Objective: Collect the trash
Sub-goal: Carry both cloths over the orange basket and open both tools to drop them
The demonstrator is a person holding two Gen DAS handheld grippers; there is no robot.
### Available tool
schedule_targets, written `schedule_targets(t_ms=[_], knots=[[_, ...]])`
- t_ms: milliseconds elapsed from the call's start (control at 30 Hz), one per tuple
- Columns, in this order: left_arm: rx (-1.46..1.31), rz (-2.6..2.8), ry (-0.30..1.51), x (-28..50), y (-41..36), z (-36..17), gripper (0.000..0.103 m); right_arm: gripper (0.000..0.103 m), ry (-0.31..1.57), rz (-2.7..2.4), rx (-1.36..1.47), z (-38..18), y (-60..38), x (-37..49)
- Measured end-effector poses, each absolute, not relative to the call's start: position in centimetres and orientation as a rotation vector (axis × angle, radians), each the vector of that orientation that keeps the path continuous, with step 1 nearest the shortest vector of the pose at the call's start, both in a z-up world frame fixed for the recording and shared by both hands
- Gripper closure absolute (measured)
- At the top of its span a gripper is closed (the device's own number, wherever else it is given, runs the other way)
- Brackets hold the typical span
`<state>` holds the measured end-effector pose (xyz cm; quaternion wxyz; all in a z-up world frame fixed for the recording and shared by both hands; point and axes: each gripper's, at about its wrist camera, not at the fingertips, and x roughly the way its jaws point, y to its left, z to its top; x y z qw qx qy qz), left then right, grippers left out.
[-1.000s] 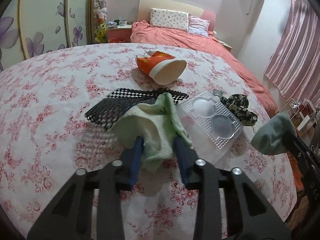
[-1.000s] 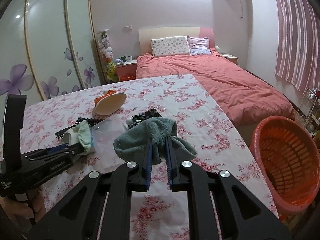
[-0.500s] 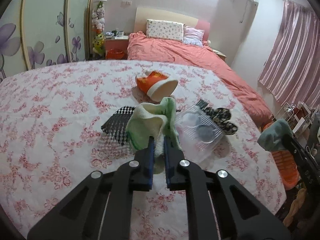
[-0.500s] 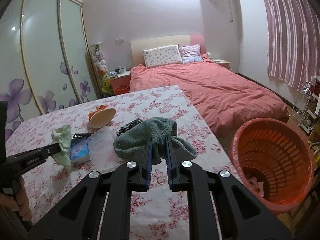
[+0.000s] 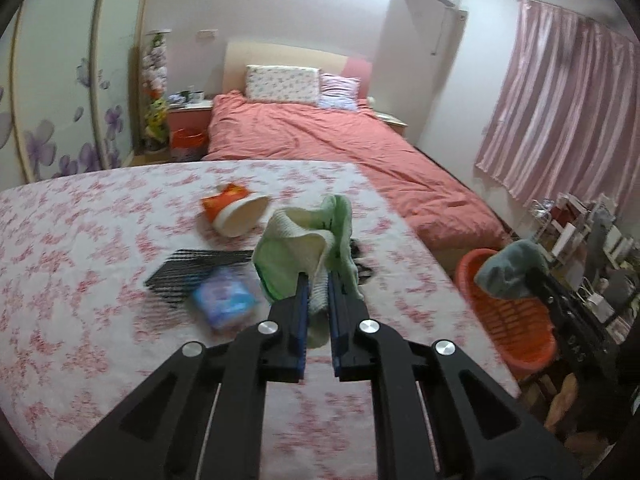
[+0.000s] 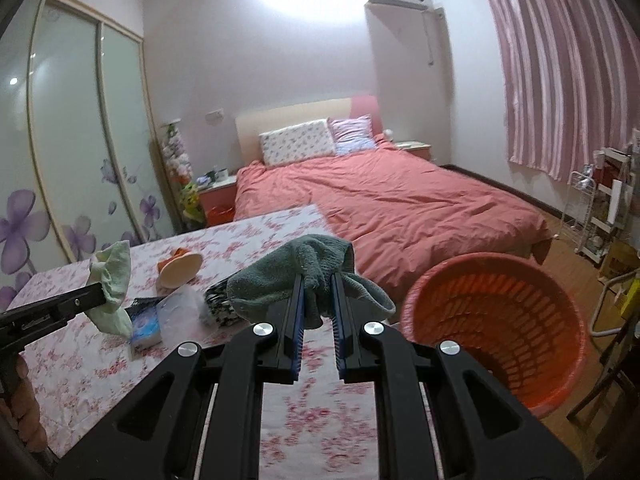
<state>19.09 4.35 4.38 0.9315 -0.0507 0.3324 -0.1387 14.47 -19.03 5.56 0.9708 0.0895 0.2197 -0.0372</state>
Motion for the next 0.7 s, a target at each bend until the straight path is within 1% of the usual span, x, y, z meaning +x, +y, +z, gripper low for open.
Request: schedule_targets(t_ms=[333,700], knots=[[-0.089,-0.466,0.673,18.0,-3.4,5.1,0.093,0.091,0.367,-0.237,0.182,6.0,-23.3,12.0],[-0.047,-0.647,0.699,18.0,-12.0,3.9,0.093,0.091,0.341,-0.377,0.236,5.2,-28.4,11.2]])
